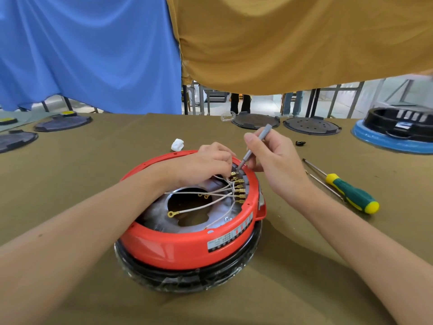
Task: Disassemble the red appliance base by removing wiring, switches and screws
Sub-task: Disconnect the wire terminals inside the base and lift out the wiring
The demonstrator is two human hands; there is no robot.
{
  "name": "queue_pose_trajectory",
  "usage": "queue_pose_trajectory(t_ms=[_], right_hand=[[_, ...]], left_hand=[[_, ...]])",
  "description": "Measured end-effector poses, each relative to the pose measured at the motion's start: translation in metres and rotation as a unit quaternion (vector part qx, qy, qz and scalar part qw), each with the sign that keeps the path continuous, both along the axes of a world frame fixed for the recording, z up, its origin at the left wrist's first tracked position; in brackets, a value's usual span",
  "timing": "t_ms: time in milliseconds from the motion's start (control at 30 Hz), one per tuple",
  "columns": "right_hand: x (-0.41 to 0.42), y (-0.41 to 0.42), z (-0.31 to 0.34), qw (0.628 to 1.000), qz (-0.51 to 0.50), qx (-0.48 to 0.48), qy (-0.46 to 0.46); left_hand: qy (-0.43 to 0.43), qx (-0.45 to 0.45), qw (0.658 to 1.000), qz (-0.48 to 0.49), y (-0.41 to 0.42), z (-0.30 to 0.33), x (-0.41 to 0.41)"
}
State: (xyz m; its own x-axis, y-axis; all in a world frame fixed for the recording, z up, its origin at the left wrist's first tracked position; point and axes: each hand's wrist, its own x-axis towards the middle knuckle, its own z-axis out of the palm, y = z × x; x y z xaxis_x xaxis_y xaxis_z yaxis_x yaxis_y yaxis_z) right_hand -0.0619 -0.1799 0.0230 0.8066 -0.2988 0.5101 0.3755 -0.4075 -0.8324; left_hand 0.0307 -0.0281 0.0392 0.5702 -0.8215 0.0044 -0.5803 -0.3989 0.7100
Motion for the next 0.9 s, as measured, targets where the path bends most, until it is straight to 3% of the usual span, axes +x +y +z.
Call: queue_pose_trajectory(t_ms=[200,333,633,767,900], right_hand=[[0.004,-0.007,-0.005,0.992,0.019,0.101,0.069],[0.005,-0.011,-0.005,0.988,0.037,0.119,0.096],[0.006,-0.009,-0.007,0.991,0.028,0.11,0.072],[0.005,-0.011,-0.008,0.983,0.041,0.144,0.104],[0.004,-0.008,-0.007,0.979,0.017,0.186,0.077]], left_hand=[[0.019,0.001,1.0,0.0,0.001,0.0,0.001],[0.018,0.002,1.0,-0.002,0.001,-0.001,0.001],[0.013,0.008,1.0,-0.006,0.003,-0.001,0.003],[-0.007,0.001,1.0,-0.006,0.004,0.0,0.001],[-0.041,-0.003,0.999,-0.012,0.006,0.001,0.0]])
